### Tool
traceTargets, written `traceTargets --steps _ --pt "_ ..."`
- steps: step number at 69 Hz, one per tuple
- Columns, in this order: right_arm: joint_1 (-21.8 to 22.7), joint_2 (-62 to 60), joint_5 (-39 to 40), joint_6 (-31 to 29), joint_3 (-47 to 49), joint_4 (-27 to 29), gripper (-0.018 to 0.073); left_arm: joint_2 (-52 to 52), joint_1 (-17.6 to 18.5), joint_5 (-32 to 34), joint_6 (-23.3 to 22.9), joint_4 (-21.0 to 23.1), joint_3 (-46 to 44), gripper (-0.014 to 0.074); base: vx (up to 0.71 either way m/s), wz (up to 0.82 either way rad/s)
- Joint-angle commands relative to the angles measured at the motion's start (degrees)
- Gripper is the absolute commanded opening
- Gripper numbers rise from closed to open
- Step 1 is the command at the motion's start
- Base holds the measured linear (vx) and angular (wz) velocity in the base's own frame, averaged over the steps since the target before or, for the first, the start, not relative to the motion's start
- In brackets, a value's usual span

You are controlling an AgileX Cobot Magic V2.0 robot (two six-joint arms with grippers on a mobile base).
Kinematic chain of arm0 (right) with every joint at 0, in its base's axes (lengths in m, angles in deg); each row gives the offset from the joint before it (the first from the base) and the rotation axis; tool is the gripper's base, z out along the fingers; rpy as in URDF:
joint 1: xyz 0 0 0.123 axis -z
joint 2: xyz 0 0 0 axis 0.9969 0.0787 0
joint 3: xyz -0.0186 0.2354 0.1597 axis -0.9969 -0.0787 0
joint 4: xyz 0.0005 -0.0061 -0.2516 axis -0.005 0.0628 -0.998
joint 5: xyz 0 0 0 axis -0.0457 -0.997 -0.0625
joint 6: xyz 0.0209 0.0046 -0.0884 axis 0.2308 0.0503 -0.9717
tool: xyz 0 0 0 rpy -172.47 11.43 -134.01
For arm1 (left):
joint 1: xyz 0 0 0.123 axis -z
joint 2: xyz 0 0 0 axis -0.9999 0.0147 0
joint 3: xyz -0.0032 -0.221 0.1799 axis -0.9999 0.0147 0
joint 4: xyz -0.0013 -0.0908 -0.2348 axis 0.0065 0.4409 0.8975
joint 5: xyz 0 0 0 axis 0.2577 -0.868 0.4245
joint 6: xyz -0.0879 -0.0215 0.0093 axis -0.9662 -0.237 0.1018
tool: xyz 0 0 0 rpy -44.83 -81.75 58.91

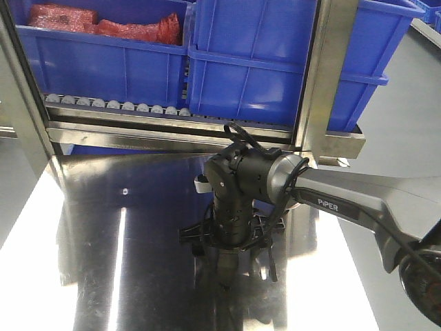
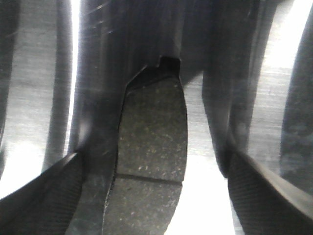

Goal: Move and align brake pads A on conveyor
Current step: 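Lift the brake pad off the table with the right gripper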

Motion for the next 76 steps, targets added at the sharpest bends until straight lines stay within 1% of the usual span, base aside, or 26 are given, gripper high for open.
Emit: traceTargets --steps 1,11,18,22,29,30,31,33,61,76 --pt "0.12 -3.45 0.82 -0.25 1.56 -1.45 0.0545 0.90 0.08 5.16 -0.09 -0.30 -1.49 -0.0006 0.00 0.00" --pt "0.12 -3.45 0.77 -0.25 1.56 -1.57 0.0454 0.90 0.08 5.16 -0.09 -0.30 -1.49 -0.0006 0.00 0.00" --pt "0.12 -3.45 0.58 -0.18 1.56 -1.57 0.0351 0.90 0.08 5.16 -0.09 -0.30 -1.49 -0.0006 0.00 0.00" --pt "0.12 -3.45 0.30 -0.18 1.56 -1.57 0.0272 0.90 0.08 5.16 -0.09 -0.30 -1.49 -0.0006 0.00 0.00" --pt "0.12 -3.51 -0.14 -0.13 1.56 -1.76 0.0091 0.90 0.08 5.16 -0.09 -0.30 -1.49 -0.0006 0.00 0.00" --pt "0.12 -3.51 -0.13 -0.08 1.56 -1.77 0.0077 0.90 0.08 5.16 -0.09 -0.30 -1.49 -0.0006 0.00 0.00" --pt "0.12 -3.57 -0.13 -0.01 1.56 -1.84 0.0035 0.90 0.08 5.16 -0.09 -0.30 -1.49 -0.0006 0.00 0.00" --pt "0.12 -3.80 -0.13 0.04 1.56 -2.04 -0.0020 0.90 0.08 5.16 -0.09 -0.30 -1.49 -0.0006 0.00 0.00" --pt "0.12 -8.26 0.81 0.04 1.56 -5.39 -0.0011 0.90 0.08 5.16 -0.09 -0.30 -1.49 -0.0006 0.00 0.00" --pt "0.12 -13.36 1.29 -1.34 1.50 -7.38 -0.0011 0.90 0.08 5.16 -0.09 -0.30 -1.49 -0.0006 0.00 0.00"
